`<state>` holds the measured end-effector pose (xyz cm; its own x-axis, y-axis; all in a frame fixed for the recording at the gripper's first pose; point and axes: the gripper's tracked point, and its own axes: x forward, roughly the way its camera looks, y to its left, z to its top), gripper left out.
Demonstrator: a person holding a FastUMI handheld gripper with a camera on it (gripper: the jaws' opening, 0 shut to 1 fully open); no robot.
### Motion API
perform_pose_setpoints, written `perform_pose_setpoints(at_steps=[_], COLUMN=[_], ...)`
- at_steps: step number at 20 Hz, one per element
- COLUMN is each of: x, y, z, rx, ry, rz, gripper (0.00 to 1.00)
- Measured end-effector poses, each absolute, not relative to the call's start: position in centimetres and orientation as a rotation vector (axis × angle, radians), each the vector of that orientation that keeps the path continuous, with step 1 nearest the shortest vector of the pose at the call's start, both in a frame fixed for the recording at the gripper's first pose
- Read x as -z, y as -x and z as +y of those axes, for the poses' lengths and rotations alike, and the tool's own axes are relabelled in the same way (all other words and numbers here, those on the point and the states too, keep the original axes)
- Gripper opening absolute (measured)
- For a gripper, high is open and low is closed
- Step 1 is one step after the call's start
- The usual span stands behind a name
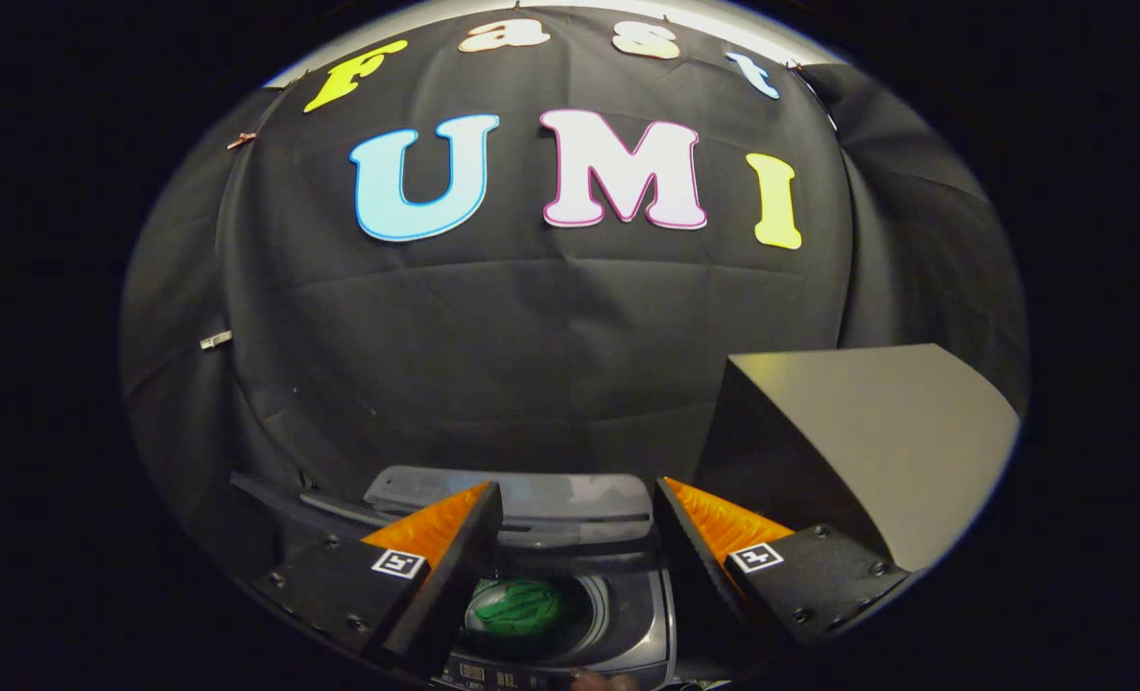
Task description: Put the clothes into the washing machine and then close the washing machine lid.
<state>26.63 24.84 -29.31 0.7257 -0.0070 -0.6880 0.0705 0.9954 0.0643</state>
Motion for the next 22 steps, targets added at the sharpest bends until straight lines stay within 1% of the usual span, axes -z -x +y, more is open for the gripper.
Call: perform_pose_setpoints(at_steps=[2, 5, 12, 18, 22], x=[29.3, 26.2, 21.6, 13.6, 8.2], y=[-25.4, -24.9, -23.5, -22.1, -18.9], z=[25.7, 26.2, 26.1, 24.4, 21.0], rx=[0.018, 0.001, -0.048, -0.121, -0.153], ry=[-0.099, -0.092, -0.099, -0.114, -0.167], rz=[0.762, 0.698, 0.624, 0.453, 0.339], gripper=[1.0, 0.99, 0.99, 0.99, 0.99])
